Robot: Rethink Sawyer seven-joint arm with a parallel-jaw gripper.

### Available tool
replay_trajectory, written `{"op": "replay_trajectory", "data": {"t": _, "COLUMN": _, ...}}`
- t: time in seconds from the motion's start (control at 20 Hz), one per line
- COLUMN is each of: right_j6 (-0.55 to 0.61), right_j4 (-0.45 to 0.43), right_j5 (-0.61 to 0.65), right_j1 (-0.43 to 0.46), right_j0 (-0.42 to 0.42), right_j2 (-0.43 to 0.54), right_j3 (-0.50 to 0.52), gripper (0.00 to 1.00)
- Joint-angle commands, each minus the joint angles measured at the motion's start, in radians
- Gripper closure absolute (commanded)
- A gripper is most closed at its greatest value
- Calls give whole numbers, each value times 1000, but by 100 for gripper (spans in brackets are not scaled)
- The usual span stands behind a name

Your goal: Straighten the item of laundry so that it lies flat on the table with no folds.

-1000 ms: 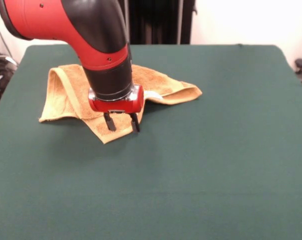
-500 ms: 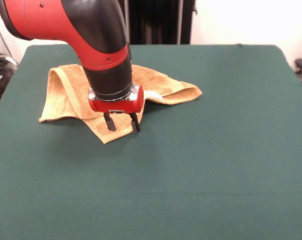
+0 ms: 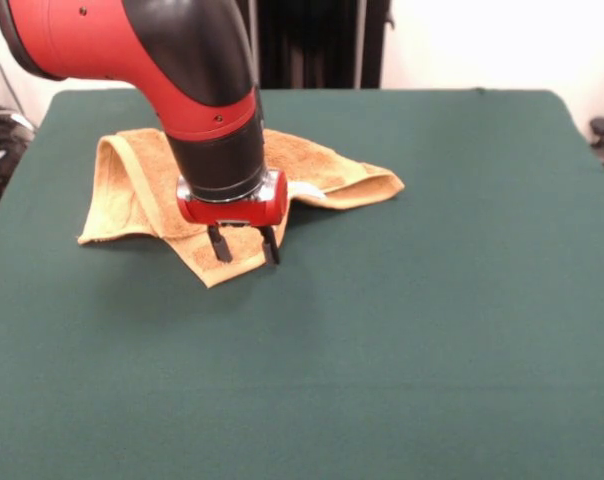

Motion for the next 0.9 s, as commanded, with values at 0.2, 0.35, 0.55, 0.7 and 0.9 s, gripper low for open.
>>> {"op": "replay_trajectory", "data": {"t": 0.2, "right_j6": 108, "right_j4": -36, "right_j5": -114, "right_j1": 170, "right_j0": 54, "right_j2": 11, "right_j3": 6, "gripper": 0}}
{"op": "replay_trajectory", "data": {"t": 0.35, "right_j6": 110, "right_j4": -39, "right_j5": -123, "right_j1": 171, "right_j0": 55, "right_j2": 9, "right_j3": 15, "gripper": 0}}
{"op": "replay_trajectory", "data": {"t": 0.55, "right_j6": 108, "right_j4": -43, "right_j5": -130, "right_j1": 169, "right_j0": 53, "right_j2": 8, "right_j3": 26, "gripper": 0}}
{"op": "replay_trajectory", "data": {"t": 0.7, "right_j6": 110, "right_j4": -40, "right_j5": -122, "right_j1": 169, "right_j0": 52, "right_j2": 6, "right_j3": 29, "gripper": 0}}
{"op": "replay_trajectory", "data": {"t": 0.9, "right_j6": 104, "right_j4": -51, "right_j5": -170, "right_j1": 169, "right_j0": 32, "right_j2": 16, "right_j3": 75, "gripper": 0}}
